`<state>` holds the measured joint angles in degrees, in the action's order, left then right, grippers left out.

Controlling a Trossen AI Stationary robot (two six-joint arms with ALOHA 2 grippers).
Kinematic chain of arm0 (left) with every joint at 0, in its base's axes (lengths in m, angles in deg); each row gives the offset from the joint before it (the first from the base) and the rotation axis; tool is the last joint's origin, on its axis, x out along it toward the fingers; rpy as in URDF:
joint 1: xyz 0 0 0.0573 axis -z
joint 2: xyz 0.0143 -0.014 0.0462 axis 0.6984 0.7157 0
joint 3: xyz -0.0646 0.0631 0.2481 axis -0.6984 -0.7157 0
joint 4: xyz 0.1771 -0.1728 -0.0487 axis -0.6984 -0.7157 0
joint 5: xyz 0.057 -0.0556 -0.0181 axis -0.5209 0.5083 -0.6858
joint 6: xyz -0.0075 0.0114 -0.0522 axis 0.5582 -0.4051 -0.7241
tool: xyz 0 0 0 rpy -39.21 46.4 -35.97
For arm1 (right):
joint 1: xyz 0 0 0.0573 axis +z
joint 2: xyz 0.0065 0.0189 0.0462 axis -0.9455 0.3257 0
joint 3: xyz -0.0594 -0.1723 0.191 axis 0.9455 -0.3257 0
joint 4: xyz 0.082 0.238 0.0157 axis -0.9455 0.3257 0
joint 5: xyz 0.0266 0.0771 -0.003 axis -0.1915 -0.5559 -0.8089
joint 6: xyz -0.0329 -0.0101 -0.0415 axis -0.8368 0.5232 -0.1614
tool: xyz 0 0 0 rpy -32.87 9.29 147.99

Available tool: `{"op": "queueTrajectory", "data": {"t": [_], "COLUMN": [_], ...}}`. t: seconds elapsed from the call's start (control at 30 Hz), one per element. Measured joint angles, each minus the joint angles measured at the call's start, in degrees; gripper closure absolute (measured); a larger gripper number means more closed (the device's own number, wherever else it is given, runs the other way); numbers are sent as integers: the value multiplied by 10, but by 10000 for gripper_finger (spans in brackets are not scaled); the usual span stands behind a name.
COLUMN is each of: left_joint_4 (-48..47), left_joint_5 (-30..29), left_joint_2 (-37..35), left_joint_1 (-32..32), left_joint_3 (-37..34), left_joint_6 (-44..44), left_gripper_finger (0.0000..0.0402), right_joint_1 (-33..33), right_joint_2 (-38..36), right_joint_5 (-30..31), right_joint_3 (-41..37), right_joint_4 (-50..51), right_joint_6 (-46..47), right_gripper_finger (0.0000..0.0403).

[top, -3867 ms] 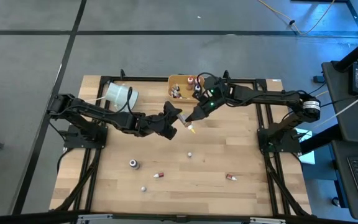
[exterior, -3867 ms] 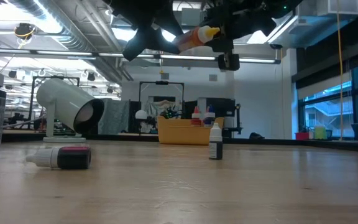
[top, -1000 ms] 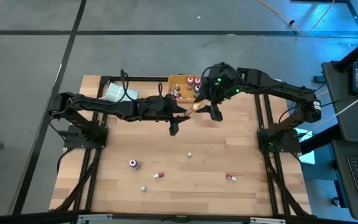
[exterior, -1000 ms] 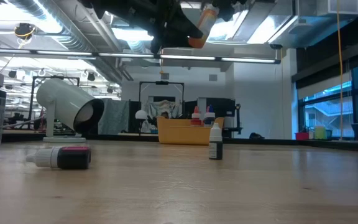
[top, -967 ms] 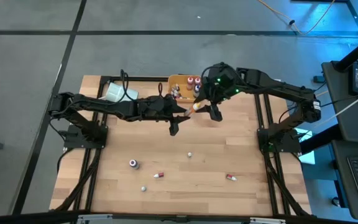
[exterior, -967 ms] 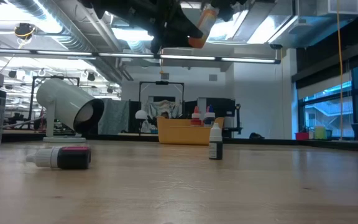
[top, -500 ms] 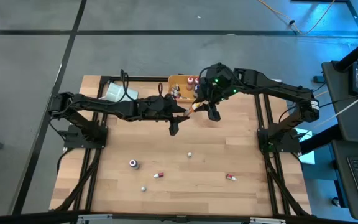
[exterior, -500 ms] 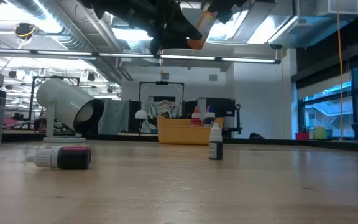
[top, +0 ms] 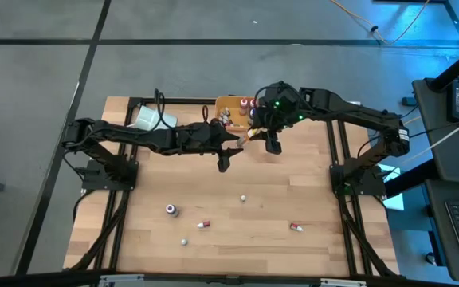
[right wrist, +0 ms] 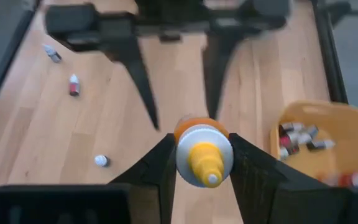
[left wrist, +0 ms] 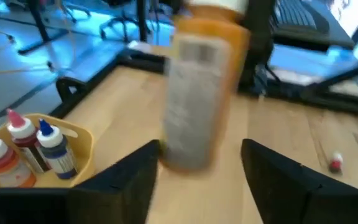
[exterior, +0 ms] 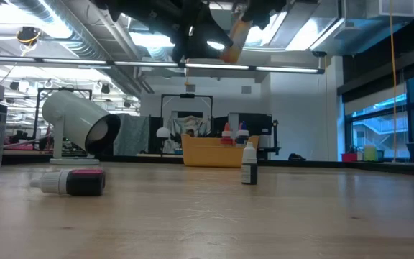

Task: Pick & Place food coloring
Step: Put the yellow food coloring bottle into the yellow bin

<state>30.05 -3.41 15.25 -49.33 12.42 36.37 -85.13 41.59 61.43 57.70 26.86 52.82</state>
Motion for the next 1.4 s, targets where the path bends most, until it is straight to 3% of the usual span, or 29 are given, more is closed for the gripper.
{"op": "queueTrajectory", "data": {"t": [0.13,0.33,0.77,1.4], "left_joint_4": [-86,-175,-175,-175], "left_joint_5": [1,-2,-2,-2], "left_joint_2": [-14,-34,-35,-35], "left_joint_1": [-4,-19,-22,-22], "left_joint_3": [0,0,0,0], "left_joint_6": [29,-7,-10,-10], "left_gripper_finger": [159,157,156,159], "right_joint_1": [-23,-78,-135,-157], "right_joint_2": [0,24,176,257], "right_joint_5": [32,89,148,163], "right_joint_3": [0,0,0,0], "right_joint_4": [14,1,-61,-125], "right_joint_6": [12,21,9,-7], "right_gripper_finger": [278,278,278,278]}}
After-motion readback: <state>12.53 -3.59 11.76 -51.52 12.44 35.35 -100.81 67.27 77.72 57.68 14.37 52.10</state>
